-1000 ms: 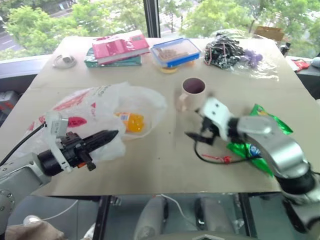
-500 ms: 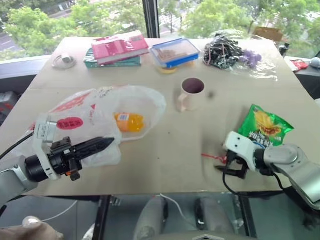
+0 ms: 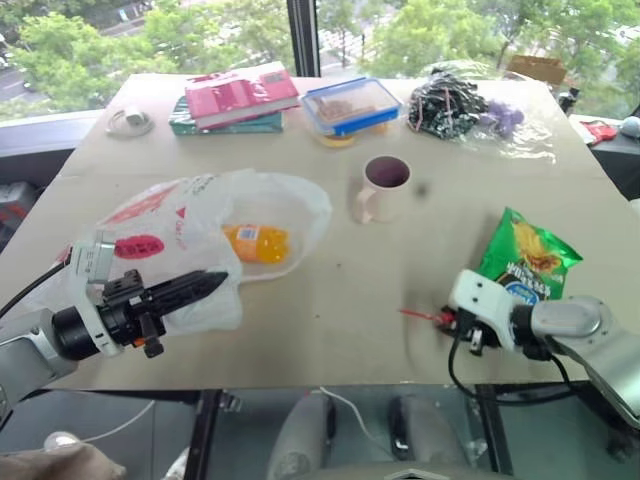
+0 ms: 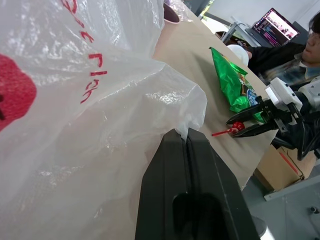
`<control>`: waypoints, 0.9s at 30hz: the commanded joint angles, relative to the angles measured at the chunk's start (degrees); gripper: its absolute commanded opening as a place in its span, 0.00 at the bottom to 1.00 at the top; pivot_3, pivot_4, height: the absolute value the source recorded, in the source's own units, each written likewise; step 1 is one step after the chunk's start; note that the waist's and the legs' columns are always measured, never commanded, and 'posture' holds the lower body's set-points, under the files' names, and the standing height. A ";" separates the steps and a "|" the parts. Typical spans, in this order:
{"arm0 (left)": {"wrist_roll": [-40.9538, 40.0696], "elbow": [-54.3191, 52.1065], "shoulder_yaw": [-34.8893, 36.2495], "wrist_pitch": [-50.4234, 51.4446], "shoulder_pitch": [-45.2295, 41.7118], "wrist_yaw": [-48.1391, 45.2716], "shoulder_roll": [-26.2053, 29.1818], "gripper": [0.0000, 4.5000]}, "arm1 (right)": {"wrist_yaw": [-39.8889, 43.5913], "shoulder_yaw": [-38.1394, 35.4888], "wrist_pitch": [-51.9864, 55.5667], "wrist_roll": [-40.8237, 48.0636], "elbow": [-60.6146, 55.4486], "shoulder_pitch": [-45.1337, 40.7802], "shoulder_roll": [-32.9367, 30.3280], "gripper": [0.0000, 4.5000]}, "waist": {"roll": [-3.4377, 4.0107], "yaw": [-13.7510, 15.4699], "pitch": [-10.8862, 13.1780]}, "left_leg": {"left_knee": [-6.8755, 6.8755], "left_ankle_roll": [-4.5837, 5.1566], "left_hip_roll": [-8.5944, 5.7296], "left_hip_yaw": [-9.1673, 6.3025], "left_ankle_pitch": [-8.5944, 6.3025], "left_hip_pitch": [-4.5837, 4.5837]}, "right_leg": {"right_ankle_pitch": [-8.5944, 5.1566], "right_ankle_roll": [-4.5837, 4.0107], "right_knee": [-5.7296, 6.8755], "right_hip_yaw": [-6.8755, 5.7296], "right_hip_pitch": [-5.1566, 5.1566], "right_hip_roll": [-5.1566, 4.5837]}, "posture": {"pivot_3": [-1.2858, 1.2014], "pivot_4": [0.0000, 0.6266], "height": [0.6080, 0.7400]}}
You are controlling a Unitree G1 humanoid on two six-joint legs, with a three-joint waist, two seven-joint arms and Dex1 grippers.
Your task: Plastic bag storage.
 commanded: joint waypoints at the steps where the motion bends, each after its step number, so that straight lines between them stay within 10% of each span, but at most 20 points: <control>1: 0.32 -1.29 0.69 -2.02 -0.48 -2.17 -0.80 0.00 | -0.55 -2.37 -0.22 4.34 -1.66 -5.10 5.43 0.17 | 0.02 -0.51 0.01 | 0.00 0.00 0.01 0.02 0.00 0.00 | 0.00 0.00 0.00 0.02 -0.01 0.02 | 0.52 0.24 1.00; 11: -0.54 -3.57 2.86 -2.40 1.47 -4.31 -1.89 0.00 | -6.13 10.59 -3.66 0.06 16.59 -28.36 25.16 0.17 | 0.03 -0.72 0.03 | -0.01 -0.01 0.04 -0.01 0.00 0.02 | 0.02 -0.03 0.05 0.00 -0.03 0.07 | 0.52 0.24 1.00; 22: -3.51 -6.60 5.01 -2.07 3.62 -2.42 -2.97 0.00 | -4.46 17.90 -34.16 -7.62 63.21 -50.94 58.27 0.17 | 0.05 -2.18 0.03 | -0.08 -0.10 0.00 -0.05 0.05 0.03 | 0.09 -0.07 0.15 0.03 -0.10 0.37 | 0.52 0.24 1.00; 23: -3.71 -6.92 5.18 -2.11 3.77 -2.23 -3.04 0.00 | -4.69 17.25 -36.04 -8.26 65.01 -51.53 59.41 0.41 | 0.04 -2.26 0.03 | -0.11 -0.13 0.02 -0.10 0.07 0.03 | 0.14 -0.08 0.14 0.02 -0.10 0.40 | 0.52 0.24 1.00; 27: -4.63 -7.19 6.10 -2.18 4.35 -0.83 -3.48 0.00 | -9.27 13.80 -38.94 -9.69 63.24 -49.65 58.24 0.81 | 0.01 -1.46 0.03 | -0.13 -0.51 -0.24 -0.34 0.07 -0.01 | 0.14 -0.10 0.11 -0.15 -0.08 0.12 | 0.52 0.24 1.00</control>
